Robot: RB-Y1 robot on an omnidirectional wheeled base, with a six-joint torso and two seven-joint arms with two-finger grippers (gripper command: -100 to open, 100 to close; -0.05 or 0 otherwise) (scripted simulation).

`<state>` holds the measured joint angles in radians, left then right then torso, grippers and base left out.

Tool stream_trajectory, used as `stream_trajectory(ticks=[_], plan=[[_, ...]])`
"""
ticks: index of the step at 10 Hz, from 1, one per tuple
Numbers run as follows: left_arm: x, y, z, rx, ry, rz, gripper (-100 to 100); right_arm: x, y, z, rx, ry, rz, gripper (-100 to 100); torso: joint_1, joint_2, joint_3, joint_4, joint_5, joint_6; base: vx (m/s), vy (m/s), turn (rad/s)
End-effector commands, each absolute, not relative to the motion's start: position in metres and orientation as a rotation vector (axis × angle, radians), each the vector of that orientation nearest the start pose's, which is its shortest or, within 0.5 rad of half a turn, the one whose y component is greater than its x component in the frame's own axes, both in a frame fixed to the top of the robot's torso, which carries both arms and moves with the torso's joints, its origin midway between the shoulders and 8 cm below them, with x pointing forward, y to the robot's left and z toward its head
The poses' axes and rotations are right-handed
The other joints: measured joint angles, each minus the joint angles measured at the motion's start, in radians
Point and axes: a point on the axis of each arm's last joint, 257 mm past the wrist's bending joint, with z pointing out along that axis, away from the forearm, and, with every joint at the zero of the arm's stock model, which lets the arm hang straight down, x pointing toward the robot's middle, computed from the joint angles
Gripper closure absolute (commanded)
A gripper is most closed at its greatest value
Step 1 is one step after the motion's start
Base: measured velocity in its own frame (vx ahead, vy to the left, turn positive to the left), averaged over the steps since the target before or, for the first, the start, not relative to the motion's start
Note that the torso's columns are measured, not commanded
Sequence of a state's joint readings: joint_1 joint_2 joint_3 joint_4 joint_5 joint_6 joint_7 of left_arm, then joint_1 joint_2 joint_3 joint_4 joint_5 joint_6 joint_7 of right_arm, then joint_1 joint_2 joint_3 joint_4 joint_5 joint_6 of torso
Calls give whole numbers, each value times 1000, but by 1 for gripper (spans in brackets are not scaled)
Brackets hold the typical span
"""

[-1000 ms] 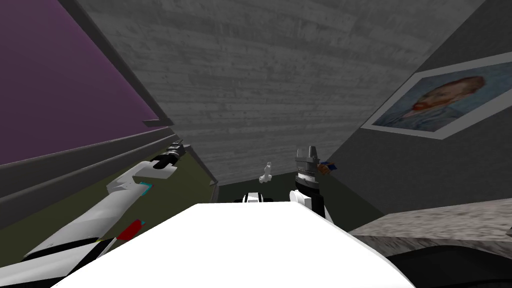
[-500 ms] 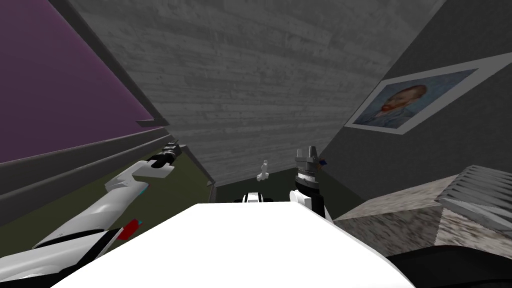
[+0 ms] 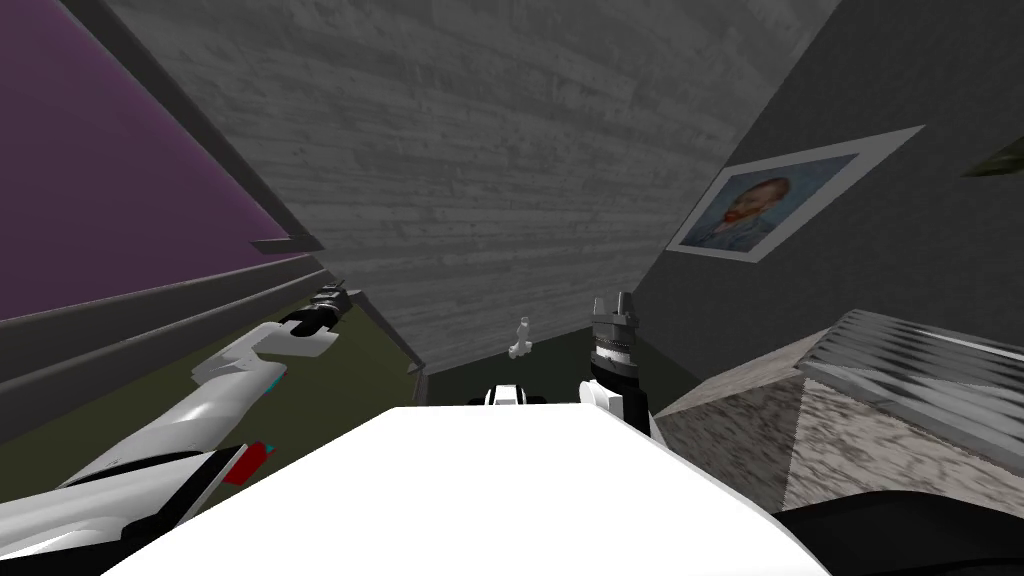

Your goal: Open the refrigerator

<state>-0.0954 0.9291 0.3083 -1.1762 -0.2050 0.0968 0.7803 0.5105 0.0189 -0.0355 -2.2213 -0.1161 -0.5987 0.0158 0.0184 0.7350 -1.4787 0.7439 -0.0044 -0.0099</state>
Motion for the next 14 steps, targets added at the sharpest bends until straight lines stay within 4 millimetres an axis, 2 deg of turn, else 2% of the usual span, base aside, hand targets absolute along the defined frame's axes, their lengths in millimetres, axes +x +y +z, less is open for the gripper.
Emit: stream_trajectory(ticks=[1,2,4,5,6,7,8,10,11,12,13,14], plan=[[489,738,-29,-1219,885,-596,-100,331,-310,14,709,497,1318,0,3,-1,-1,-1,2,-1,-109,-36,-311],[479,755,-48,-1267,876,-561,-100,331,-310,14,709,497,1318,0,4,-3,-3,3,-4,12,-151,-22,-258],[470,768,-62,-1302,872,-533,-100,331,-310,14,709,497,1318,0,-4,-2,-1,-1,0,2,-27,0,-24],[469,768,-63,-1305,872,-531,-100,331,-310,14,709,497,1318,0,0,-3,-1,-2,1,-3,15,-17,19],[474,773,-30,-1247,847,-554,-100,331,-310,14,709,497,1317,0,2,-1,-1,-2,2,-3,-91,-40,-262],[474,775,-32,-1254,843,-553,-100,331,-310,14,709,497,1318,0,-3,1,0,-1,0,9,-134,-23,-221],[471,780,-36,-1269,838,-543,-100,331,-310,14,709,497,1318,0,-7,1,1,1,-4,12,-70,-7,-72],[456,798,-60,-1327,831,-501,-100,331,-310,14,709,497,1317,0,-5,0,0,0,-2,3,10,-5,-2],[459,805,-31,-1284,802,-523,-100,331,-310,14,709,497,1318,0,1,-1,-1,-1,0,1,-107,-54,-271],[453,812,-41,-1310,797,-507,-100,331,-310,14,709,497,1318,0,-2,2,0,2,-4,11,-137,-28,-236],[440,824,-61,-1357,791,-475,-100,331,-310,14,709,497,1318,0,-8,1,0,0,-4,12,-52,5,-94],[443,831,-35,-1323,761,-501,-100,331,-310,14,709,497,1318,0,-8,-2,-2,-3,-1,4,-89,-39,-292]])
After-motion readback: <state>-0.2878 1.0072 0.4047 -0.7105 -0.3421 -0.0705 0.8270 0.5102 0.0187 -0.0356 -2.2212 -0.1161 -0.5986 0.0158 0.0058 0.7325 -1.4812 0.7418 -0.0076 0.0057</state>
